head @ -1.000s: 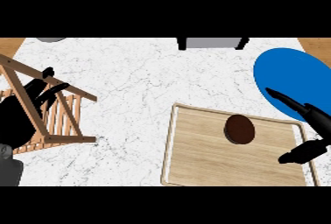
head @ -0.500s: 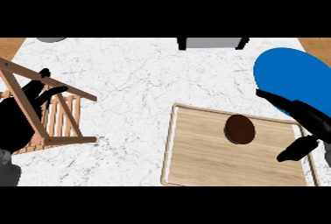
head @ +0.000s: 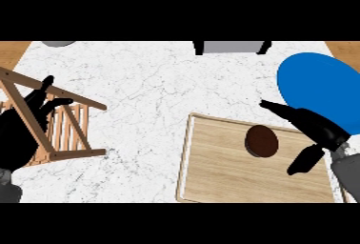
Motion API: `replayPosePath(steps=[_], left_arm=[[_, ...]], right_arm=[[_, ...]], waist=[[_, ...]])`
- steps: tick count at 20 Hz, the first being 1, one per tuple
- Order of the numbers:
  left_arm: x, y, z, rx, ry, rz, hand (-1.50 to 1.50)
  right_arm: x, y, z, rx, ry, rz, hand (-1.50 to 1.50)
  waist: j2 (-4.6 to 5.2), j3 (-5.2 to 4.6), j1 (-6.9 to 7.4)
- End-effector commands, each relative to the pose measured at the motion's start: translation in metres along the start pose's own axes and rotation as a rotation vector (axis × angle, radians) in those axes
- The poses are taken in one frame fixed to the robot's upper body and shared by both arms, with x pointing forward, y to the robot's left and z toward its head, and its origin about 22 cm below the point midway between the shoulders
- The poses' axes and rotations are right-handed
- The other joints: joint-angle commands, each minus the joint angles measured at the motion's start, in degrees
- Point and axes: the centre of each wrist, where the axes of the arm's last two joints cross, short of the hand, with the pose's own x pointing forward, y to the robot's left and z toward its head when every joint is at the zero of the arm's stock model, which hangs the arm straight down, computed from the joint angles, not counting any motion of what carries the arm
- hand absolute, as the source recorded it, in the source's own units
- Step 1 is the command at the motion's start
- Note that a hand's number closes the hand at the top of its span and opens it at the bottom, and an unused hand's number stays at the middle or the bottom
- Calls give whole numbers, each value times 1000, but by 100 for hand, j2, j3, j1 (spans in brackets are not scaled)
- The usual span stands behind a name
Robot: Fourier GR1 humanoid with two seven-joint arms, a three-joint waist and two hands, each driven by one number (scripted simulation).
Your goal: Pick the cupcake from the tray and place it in the plate
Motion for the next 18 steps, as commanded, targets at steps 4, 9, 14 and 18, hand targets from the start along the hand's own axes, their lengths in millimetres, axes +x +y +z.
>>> replayPosePath(steps=[4,9,14,18], left_arm=[[-44,1,-4,-36,-42,-320,0],[-48,3,-1,-28,-28,-320,0],[-36,10,-5,-44,-13,-310,0],[-50,4,0,-46,-23,-319,0]], right_arm=[[23,6,-24,13,53,50,-150],[21,19,-27,16,46,52,-150],[15,28,-37,86,85,106,-150],[30,46,-41,191,-8,144,150]], waist=[[119,-71,-46],[107,-63,-76],[134,-61,21],[123,-66,-44]])
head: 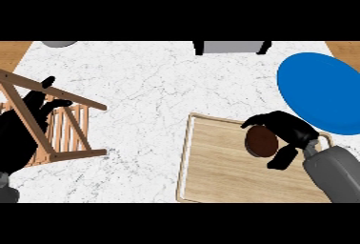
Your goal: Pick the cupcake from the tray and place it in the plate
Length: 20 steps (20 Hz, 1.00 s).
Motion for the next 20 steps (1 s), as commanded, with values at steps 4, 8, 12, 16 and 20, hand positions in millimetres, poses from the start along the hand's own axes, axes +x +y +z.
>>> replayPosePath(steps=[4,8,12,16,20], left_arm=[[-42,0,-14,-15,-16,-280,0],[-36,5,-15,4,-16,-276,0],[-45,2,-6,5,-4,-291,0],[-48,7,-4,15,-20,-289,0],[-41,10,-4,37,-2,-275,0]], right_arm=[[18,4,-13,35,-101,4,150],[13,13,-14,-17,-114,-23,150],[39,31,-22,-5,-142,-11,150],[42,19,-15,-83,-142,8,150],[49,4,-8,-304,-130,105,150]], waist=[[144,-87,-117],[146,-83,-119],[120,-86,-129],[102,-90,-180],[103,-87,-292]])
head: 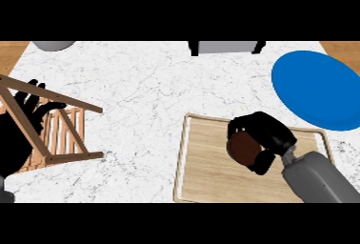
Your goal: Pick the cupcake from the tray and place it in the plate
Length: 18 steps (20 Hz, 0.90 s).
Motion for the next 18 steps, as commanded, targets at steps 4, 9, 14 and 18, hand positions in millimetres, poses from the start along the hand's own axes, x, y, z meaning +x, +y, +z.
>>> replayPosePath(steps=[4,9,14,18], left_arm=[[-40,10,-1,9,-2,-256,0],[-39,13,-3,21,-6,-260,0],[-61,2,-8,-18,-29,-288,0],[-58,3,-18,-12,-40,-293,0]], right_arm=[[10,-54,16,-463,-11,66,150],[16,-79,33,-740,70,82,150],[-3,-82,53,-813,180,-44,150],[-25,-100,62,-848,264,-114,150]], waist=[[106,-107,-221],[107,-112,-242],[142,-112,-174],[166,-111,-35]])
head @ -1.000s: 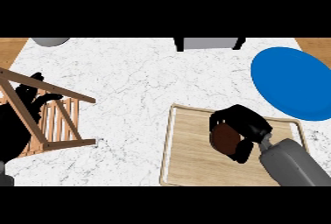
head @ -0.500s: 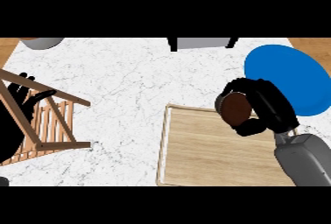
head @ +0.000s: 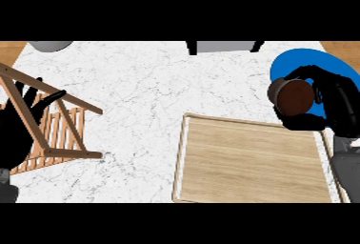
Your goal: Pick the cupcake from the tray and place it in the plate
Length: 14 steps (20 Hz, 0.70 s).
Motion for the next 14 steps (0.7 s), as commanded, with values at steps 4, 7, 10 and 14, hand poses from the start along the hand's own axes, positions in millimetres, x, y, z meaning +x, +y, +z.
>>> replayPosePath(steps=[4,7,10,14], left_arm=[[-49,-10,-7,-94,5,-221,0],[-50,-18,-13,-99,15,-235,0],[-43,-19,-17,-119,19,-222,0],[-36,-23,-10,-129,8,-208,0]], right_arm=[[-51,-27,-8,-97,170,-48,150],[-72,-45,-15,-97,193,-23,150],[-100,-56,-17,-98,232,8,150],[-134,-48,3,-40,270,99,150]], waist=[[160,-132,133],[179,-129,130],[209,-124,240],[163,-118,370]])
